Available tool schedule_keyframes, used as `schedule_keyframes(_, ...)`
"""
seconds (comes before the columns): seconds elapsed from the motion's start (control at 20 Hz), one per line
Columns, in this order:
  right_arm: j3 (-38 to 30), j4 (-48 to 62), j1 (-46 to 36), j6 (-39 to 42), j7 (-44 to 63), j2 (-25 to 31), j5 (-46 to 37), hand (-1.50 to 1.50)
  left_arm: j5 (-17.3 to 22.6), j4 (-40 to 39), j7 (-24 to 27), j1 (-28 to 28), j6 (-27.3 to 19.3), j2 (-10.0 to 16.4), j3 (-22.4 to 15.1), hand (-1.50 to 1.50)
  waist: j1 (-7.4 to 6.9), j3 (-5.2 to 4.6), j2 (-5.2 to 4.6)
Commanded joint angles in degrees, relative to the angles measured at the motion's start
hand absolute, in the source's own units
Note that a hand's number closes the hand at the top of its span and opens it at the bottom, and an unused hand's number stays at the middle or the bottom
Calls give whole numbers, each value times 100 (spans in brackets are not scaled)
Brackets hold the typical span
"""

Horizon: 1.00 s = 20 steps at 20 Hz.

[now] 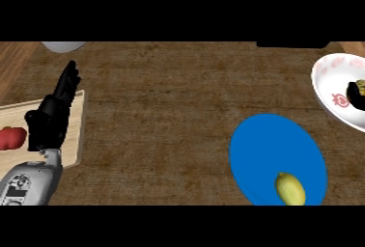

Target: Pick the squash from the plate and place it in the bowl

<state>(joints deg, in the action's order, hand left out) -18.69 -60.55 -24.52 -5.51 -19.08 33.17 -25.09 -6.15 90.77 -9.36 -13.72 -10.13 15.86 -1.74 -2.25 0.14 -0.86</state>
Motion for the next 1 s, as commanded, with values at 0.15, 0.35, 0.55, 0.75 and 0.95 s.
schedule_keyframes(0.15, -195, 2502, -1121, -1000, -995, 419, -643, 150, -24, -261, 244, -92, 31, -133, -31, 0, -127, 8, -57)
schedule_keyframes(0.35, -395, 3497, -1400, -897, -1150, 261, -437, 150, 38, 165, -227, -235, 155, 10, -1, 0, -187, 21, -52)
schedule_keyframes(0.55, -349, 4054, -1737, -298, -1195, 301, -422, -150, -1, -86, -77, -344, 126, -155, -103, 0, -272, 31, -127)
schedule_keyframes(0.75, -661, 4364, -1758, 332, -1973, 504, -64, -150, -19, -27, -40, -224, 114, -123, -60, 0, -219, 38, -110)
schedule_keyframes(0.95, -913, 4570, -2071, 497, -2203, 480, 174, -150, -131, -98, 30, -282, 39, -236, -161, 0, -208, 35, -115)
